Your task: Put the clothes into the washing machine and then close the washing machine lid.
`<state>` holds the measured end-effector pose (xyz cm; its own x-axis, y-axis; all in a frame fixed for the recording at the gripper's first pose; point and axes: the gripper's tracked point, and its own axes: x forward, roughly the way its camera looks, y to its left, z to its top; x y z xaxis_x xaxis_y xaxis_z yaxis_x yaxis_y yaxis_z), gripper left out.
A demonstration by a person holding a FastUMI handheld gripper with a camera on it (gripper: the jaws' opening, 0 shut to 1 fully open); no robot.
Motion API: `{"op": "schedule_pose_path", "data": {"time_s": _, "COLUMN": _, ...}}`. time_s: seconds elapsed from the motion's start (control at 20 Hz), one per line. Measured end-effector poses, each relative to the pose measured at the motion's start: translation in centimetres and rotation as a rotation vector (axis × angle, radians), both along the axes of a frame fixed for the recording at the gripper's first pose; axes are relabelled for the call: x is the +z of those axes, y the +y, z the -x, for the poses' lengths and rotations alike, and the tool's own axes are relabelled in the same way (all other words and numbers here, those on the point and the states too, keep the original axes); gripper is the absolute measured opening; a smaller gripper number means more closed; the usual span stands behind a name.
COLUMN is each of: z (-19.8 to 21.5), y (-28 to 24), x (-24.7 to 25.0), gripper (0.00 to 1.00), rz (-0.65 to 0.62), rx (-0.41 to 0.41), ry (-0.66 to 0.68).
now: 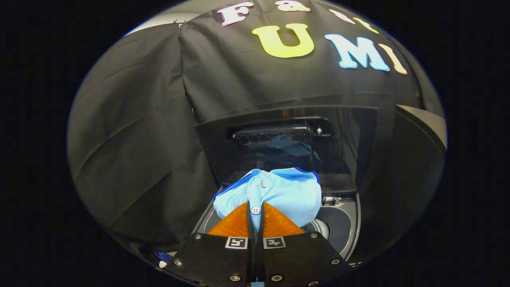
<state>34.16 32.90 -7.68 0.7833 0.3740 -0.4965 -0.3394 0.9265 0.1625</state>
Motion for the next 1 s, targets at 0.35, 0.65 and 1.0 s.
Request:
{"op": "schedule_pose_path", "data": {"time_s": 0.35, "z": -0.1, "y": 0.5, "x": -5.5, "gripper": 0.0, "rz": 0.049, "rx": -0.026, "ry": 0.062}}
{"op": "schedule_pose_path", "data": {"time_s": 0.65, "z": -0.1, "y": 0.9, "x": -9.2, "gripper": 0.02, "rz": 0.116, "rx": -0.015, "ry": 0.125}}
{"op": "schedule_pose_path", "data": {"time_s": 1.0, "z": 0.5, "y": -1.0, "x": -13.8, "gripper": 0.09, "rz": 0.206, "rx": -0.077, "ry": 0.248}}
